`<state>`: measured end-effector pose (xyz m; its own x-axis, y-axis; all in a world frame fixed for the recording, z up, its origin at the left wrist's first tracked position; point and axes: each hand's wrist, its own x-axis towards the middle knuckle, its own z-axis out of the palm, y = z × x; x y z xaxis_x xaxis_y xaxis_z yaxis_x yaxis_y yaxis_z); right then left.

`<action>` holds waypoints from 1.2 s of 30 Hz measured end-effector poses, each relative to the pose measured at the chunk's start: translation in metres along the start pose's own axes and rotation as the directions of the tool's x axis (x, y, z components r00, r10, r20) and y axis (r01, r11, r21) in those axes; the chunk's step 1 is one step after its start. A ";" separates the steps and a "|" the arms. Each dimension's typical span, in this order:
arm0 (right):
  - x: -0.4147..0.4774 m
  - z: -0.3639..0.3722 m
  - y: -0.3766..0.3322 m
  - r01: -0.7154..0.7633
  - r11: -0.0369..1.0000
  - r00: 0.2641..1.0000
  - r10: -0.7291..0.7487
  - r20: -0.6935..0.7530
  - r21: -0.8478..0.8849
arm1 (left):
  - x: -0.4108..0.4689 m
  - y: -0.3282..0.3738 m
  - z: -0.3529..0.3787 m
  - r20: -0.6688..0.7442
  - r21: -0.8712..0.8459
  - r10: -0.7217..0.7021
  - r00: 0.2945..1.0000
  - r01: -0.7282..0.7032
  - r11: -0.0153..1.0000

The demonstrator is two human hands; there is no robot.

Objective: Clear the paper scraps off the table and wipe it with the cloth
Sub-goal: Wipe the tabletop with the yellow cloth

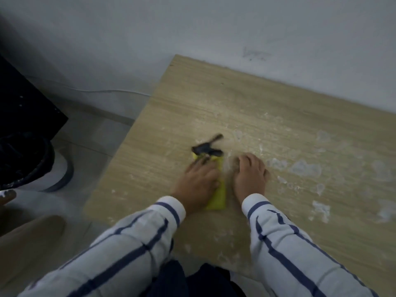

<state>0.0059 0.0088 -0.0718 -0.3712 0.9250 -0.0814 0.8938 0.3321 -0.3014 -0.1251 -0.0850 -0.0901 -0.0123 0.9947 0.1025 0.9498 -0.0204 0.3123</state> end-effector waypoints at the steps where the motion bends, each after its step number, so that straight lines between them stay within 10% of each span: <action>1: 0.003 0.000 0.002 0.011 1.000 1.000 -0.011 0.010 -0.009 | 0.009 -0.018 -0.003 -0.092 0.048 -0.078 0.993 0.082 0.995; 6: 0.011 0.001 0.009 0.082 0.996 0.995 -0.080 0.064 -0.020 | 0.061 -0.111 -0.044 -0.107 0.003 -0.761 0.639 0.766 0.643; 8: 0.017 -0.001 0.014 0.102 0.995 0.993 -0.101 0.066 -0.013 | 0.083 -0.091 -0.035 -0.086 0.046 -0.702 0.707 0.706 0.706; 11: 0.033 -0.008 0.023 0.080 0.997 0.996 -0.080 0.051 -0.005 | 0.094 -0.015 0.001 -0.014 -0.057 -0.197 0.980 0.196 0.979; 14: 0.055 -0.010 0.029 0.097 0.995 0.994 -0.096 0.046 -0.012 | 0.096 0.000 0.010 0.072 0.024 0.025 0.997 -0.026 0.999; 17: 0.078 -0.009 0.025 0.157 0.987 0.986 -0.155 0.057 -0.024 | 0.115 -0.048 -0.003 -0.118 0.039 -0.287 0.951 0.294 0.955; 21: 0.094 -0.008 0.020 0.166 0.986 0.985 -0.165 0.053 -0.014 | 0.139 -0.078 -0.024 -0.190 -0.078 -0.696 0.692 0.696 0.714; 23: 0.095 -0.010 0.022 0.122 0.992 0.991 -0.124 0.055 0.033 | 0.145 -0.051 -0.017 -0.201 -0.119 -0.586 0.785 0.574 0.810; 25: 0.093 -0.012 0.024 0.051 0.994 0.996 -0.058 0.070 0.100 | 0.140 -0.012 0.004 -0.151 -0.106 -0.186 0.971 0.171 0.980; 28: 0.095 -0.011 0.024 0.040 0.995 0.996 -0.046 0.074 0.088 | 0.157 -0.025 0.017 0.012 0.022 0.166 0.986 -0.166 0.986; 31: 0.096 -0.010 0.020 0.070 0.997 0.997 -0.071 0.028 0.044 | 0.193 -0.086 -0.002 -0.106 0.007 -0.298 0.949 0.300 0.954; 33: 0.097 -0.009 0.020 0.069 0.997 0.997 -0.070 0.024 0.022 | 0.207 -0.125 -0.019 -0.219 -0.078 -0.656 0.722 0.657 0.750; 35: 0.097 -0.009 0.019 0.063 0.998 0.998 -0.064 0.003 0.008 | 0.219 -0.123 -0.031 -0.236 -0.215 -0.784 0.574 0.756 0.619; 36: 0.096 -0.008 0.018 0.058 0.998 0.998 -0.058 -0.010 -0.005 | 0.227 -0.111 -0.031 -0.251 -0.235 -0.748 0.614 0.711 0.663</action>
<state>-0.0119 0.1055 -0.0770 -0.4199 0.9059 -0.0545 0.8720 0.3861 -0.3009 -0.2433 0.1399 -0.0718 -0.7965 0.6010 0.0663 0.5472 0.6699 0.5018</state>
